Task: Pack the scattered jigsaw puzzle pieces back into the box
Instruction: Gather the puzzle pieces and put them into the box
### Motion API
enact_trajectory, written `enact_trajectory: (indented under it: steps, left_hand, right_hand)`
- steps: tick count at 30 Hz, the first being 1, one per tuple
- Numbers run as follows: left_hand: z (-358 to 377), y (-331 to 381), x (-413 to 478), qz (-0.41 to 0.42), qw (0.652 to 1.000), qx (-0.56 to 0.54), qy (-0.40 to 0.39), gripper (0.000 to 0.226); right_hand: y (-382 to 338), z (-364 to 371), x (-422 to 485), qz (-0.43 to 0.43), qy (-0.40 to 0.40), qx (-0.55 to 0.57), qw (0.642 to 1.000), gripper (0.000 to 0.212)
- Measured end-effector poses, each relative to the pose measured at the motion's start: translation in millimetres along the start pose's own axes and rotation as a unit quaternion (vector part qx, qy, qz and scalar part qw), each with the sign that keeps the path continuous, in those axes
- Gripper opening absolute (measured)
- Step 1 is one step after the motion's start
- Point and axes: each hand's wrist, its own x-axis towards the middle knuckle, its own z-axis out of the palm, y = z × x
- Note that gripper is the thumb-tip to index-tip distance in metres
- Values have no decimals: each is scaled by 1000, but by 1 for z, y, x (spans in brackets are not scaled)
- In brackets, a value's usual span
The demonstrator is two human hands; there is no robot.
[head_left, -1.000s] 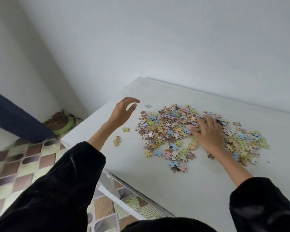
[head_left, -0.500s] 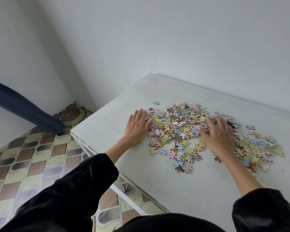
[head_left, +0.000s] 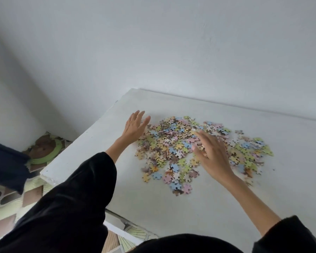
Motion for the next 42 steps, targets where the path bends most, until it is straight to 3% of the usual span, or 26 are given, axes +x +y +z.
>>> enact_trajectory:
  steps: [4,9,13,18,28,32,35,37,42]
  left_hand:
    - [9,5,-19,87,991,5,-105,110]
    - [3,2,-58,269,947,94,-146,98]
    - [-2,-10,-78,339,915,153,-158,99]
    - [8,-10,-86,360,903,187,-138,97]
    - [27,15,-51,367,911,168,-86,89]
    - [20,16,-30,259,963,61,-39,91]
    - [20,5,-17,178,982,60,-35,97]
    - [25,0,-14,179,980,81,-43,94]
    - [34,12,-13,217,972,86,-27,95]
  right_hand:
    - [-17,5,-34,-12,-90,6,996,91]
    - [-21,5,-52,-17,-132,-33,991,95]
    - [-22,9,-59,-28,-161,-64,985,103]
    - [-21,18,-58,-43,-156,-122,979,105]
    - [-4,14,-30,5,-94,-100,991,94]
    - [22,-12,-25,96,-10,-80,992,93]
    - [54,-24,-26,210,17,-74,975,95]
    - [64,-22,-30,246,11,-73,967,95]
    - [56,-9,-29,229,17,-83,970,93]
